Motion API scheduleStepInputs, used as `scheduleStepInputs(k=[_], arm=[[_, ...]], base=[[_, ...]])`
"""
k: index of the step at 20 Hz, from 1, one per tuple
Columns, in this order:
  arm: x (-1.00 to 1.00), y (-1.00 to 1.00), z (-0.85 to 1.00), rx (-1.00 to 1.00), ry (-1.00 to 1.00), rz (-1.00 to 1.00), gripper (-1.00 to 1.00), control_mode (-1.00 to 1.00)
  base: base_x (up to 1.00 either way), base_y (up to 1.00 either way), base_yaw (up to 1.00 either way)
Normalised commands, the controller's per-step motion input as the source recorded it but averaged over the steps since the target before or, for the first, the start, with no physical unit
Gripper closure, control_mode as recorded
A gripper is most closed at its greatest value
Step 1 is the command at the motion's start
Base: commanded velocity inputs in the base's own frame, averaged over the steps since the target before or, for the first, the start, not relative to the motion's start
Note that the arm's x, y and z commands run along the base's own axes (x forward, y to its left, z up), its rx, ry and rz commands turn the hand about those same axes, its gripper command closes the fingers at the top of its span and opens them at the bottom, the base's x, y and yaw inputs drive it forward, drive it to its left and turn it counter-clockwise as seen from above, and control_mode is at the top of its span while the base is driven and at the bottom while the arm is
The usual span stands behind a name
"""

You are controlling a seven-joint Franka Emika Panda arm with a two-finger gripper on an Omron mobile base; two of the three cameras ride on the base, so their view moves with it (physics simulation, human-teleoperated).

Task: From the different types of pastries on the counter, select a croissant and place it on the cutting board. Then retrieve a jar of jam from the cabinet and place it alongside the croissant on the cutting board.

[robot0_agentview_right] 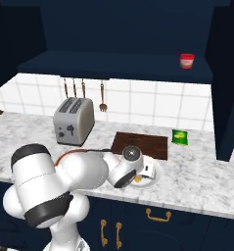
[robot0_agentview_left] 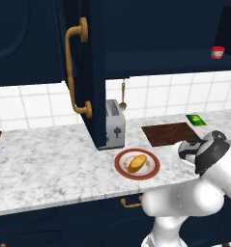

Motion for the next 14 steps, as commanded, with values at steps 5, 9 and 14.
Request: scheduleStepInputs(k=[5,9,14], arm=[[0.07,-0.08,-0.33,0.00,0.00,-0.04,-1.00,-1.00],[0.00,-0.02,-0.26,0.00,0.02,-0.01,-1.00,-1.00],[0.00,0.00,-0.32,0.00,0.01,0.00,1.00,-1.00]], base=[[0.00,0.00,0.00],[0.00,0.00,0.00],[0.00,0.00,0.00]])
